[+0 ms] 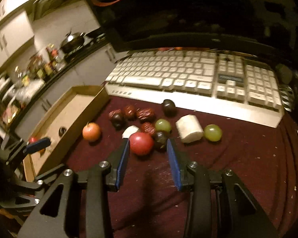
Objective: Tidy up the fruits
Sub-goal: 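Return both tools to the fruits and approach the next ones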
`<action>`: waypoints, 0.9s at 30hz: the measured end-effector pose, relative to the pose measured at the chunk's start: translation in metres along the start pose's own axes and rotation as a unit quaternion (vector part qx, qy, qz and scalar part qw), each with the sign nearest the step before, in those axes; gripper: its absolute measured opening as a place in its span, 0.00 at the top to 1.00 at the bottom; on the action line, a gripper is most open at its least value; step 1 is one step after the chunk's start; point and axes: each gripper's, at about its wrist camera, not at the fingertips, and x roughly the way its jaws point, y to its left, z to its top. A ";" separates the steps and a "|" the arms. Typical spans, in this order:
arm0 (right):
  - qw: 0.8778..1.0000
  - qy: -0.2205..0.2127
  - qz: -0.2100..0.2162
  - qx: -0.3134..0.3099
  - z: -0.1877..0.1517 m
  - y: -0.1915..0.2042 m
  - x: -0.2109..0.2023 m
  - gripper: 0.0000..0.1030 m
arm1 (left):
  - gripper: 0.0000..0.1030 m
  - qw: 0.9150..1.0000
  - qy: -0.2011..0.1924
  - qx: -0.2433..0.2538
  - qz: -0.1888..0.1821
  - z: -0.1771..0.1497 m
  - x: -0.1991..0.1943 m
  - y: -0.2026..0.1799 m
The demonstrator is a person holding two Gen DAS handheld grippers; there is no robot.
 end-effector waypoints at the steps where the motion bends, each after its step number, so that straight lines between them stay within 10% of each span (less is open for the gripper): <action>1: 1.000 0.006 0.002 -0.009 -0.001 0.004 0.003 0.61 | 0.25 1.000 0.002 -0.004 0.002 0.001 0.001 0.001; 14: 0.998 0.059 -0.016 -0.010 -0.002 0.012 0.044 0.61 | 0.25 1.000 0.009 0.011 -0.004 0.021 0.012 0.022; 27: 0.999 0.044 -0.013 0.008 0.000 0.003 0.049 0.61 | 0.25 0.994 0.051 -0.018 -0.098 0.032 0.030 0.010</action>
